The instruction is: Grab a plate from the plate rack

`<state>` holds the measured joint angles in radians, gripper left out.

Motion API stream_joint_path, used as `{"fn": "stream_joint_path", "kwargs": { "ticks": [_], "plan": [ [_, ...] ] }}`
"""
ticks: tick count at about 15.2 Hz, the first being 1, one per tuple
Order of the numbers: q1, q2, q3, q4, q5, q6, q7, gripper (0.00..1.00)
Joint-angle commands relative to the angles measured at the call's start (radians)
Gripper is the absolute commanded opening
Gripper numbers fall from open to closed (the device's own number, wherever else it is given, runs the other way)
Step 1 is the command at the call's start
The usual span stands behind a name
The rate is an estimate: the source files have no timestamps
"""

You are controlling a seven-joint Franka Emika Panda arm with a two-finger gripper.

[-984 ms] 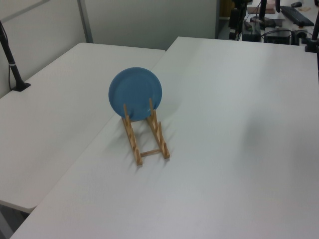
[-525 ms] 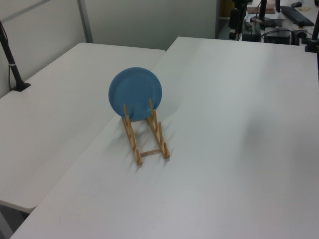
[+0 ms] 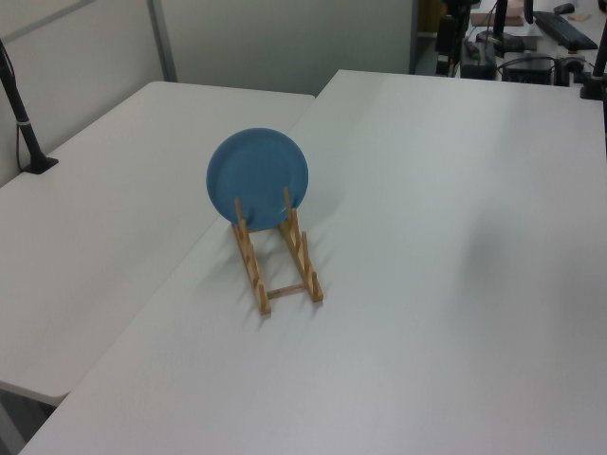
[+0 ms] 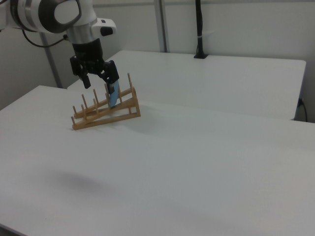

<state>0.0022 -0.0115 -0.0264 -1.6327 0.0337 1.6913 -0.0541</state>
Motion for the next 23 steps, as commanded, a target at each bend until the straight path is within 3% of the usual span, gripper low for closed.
{"fn": "stream_joint_path", "kwargs": {
  "ticks": [1,3,7,11,16,18,20,23],
  "plan": [
    [0.007,-0.004,-0.004,-0.01,-0.058,0.022,-0.111,1.0],
    [0.009,0.016,-0.004,-0.004,-0.077,0.034,-0.135,1.0],
    [0.019,0.076,-0.003,0.019,-0.069,0.268,-0.118,1.0],
    [0.09,0.142,-0.003,0.06,-0.092,0.46,0.049,1.0],
    [0.169,0.26,-0.003,0.094,-0.198,0.715,0.229,1.0],
    [0.189,0.306,-0.003,0.12,-0.271,0.78,0.31,0.99],
    [0.217,0.363,-0.001,0.154,-0.386,0.817,0.431,0.92],
    [0.24,0.43,-0.001,0.185,-0.452,0.875,0.551,0.78]
  ]
}}
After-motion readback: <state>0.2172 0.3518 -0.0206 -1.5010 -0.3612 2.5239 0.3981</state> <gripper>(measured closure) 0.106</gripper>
